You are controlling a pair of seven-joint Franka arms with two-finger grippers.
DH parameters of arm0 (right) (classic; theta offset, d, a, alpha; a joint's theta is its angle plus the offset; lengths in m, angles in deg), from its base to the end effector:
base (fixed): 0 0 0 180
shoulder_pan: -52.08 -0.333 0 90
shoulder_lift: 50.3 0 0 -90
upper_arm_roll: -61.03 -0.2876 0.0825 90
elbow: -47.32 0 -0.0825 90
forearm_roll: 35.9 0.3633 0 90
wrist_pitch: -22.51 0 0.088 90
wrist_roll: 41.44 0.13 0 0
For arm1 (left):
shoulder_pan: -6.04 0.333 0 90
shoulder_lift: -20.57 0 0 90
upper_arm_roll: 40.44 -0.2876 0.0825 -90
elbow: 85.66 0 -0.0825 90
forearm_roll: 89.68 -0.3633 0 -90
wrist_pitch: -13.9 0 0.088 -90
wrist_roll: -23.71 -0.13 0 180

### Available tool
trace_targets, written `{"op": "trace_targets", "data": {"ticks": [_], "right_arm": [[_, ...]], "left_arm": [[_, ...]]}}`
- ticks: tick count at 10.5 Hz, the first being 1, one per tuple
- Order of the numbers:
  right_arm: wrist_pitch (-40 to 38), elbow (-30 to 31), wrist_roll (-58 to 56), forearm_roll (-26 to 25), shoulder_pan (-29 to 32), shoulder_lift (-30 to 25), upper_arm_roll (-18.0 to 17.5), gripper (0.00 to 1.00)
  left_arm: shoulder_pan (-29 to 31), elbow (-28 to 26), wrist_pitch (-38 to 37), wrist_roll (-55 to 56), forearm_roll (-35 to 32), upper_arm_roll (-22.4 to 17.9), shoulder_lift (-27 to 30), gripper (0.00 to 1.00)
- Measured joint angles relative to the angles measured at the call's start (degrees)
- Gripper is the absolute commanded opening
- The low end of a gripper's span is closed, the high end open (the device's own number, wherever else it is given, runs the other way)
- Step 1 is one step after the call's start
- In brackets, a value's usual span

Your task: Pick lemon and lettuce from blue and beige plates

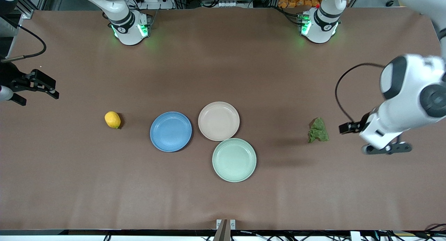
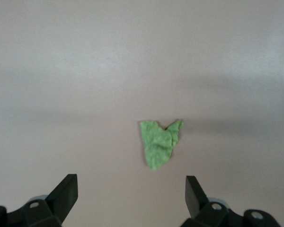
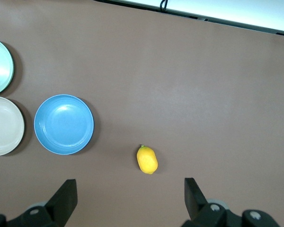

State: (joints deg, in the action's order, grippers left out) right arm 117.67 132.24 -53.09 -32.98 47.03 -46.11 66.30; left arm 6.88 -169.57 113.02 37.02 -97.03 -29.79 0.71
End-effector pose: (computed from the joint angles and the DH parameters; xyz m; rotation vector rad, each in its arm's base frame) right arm 0.5664 0.0058 0.5822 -3.0886 -0.3071 -0.1707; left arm 0.6200 -0.0789 0.4357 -3.0630 -0.0681 0.0934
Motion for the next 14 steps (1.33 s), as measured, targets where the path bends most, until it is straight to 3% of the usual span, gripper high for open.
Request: {"op": "trace_targets", "data": {"ticks": [14], "right_arm": [[0.7, 0.1, 0.0, -2.3, 0.4, -0.2, 0.0, 1.00]], "left_arm": [[-0.3, 2.3, -6.6, 0.0, 3.8, 0.6, 13.4, 1.00]]}}
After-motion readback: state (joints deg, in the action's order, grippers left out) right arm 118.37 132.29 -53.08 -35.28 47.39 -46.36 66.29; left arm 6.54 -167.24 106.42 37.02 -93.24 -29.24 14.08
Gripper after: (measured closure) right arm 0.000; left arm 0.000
